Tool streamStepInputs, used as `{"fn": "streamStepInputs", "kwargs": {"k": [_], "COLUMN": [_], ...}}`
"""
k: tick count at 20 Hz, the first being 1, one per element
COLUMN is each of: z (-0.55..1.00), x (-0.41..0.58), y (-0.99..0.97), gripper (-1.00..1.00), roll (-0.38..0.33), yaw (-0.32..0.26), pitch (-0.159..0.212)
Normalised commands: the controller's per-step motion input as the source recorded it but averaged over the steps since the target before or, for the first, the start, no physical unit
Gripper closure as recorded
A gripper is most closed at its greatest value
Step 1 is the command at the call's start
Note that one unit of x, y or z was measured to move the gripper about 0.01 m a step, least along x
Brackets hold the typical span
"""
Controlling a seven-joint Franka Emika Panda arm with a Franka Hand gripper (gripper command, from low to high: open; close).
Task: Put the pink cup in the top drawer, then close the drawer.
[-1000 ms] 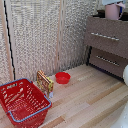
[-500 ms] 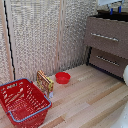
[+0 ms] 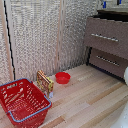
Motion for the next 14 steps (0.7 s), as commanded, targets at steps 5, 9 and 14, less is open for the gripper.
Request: {"fn": "streamStepInputs", "kwargs": {"k": [5,9,14], "z": [-0.06,-0.14,-0.16], "x": [-0.02,-0.001,-0.173], "y": [0.24,0.2,0.15], "gripper": [-1.0,-1.0,-1.0], "roll": [-0.324,-0.375,-0.375], "yaw": [0.091,0.064,0.066], "pitch": [-0.012,-0.032,-0.004]}}
